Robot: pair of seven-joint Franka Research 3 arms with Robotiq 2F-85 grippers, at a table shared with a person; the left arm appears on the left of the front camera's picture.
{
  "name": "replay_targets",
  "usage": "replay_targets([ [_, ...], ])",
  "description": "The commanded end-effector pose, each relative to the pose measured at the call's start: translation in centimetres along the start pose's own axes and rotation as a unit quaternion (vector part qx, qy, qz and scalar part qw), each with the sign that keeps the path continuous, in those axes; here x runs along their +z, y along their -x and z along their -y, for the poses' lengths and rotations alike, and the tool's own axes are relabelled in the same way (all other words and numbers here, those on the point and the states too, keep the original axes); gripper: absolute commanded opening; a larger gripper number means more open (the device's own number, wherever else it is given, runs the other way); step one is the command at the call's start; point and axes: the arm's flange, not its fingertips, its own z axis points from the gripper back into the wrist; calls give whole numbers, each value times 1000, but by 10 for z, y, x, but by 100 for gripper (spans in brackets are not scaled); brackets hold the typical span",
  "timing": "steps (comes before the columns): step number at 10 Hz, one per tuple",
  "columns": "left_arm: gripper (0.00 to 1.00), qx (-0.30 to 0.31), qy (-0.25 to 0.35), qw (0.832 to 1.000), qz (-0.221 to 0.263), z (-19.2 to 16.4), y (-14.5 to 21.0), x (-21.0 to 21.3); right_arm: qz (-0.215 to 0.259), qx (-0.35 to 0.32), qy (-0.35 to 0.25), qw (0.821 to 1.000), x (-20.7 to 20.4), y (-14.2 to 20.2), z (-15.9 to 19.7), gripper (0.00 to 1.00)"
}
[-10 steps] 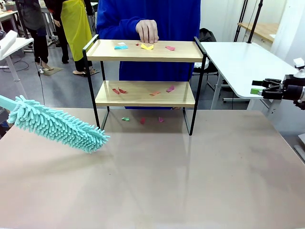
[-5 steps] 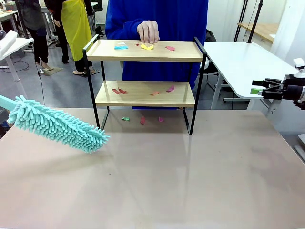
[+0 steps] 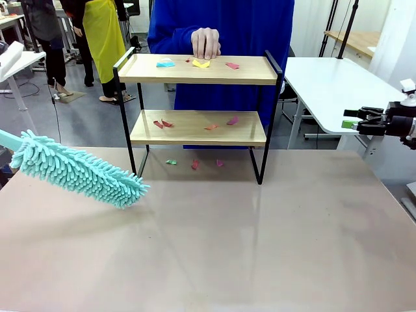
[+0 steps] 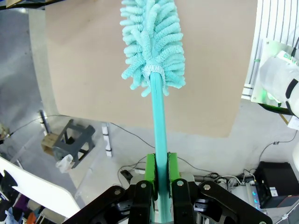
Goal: Clean the shelf.
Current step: Clean the specific section of the Shelf indicated by the human with the Duster.
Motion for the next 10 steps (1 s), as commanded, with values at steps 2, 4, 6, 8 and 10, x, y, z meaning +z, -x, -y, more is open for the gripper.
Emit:
replay_targets([
  [2,13,20,1,999,47,3,-1,16,1,7,-1,1000,-2,-2,-2,100],
  [4,13,22,6,990,139,10,-10,51,1,7,-1,1000,-2,-2,-2,100],
  [6,13,42,10,977,210,19,-40,95,1,7,-1,1000,-2,-2,-2,100],
  [8,13,107,12,956,273,34,-81,141,1,7,-1,1000,-2,-2,-2,100],
  [10,13,222,7,930,291,43,-116,171,1,7,-1,1000,-2,-2,-2,100],
])
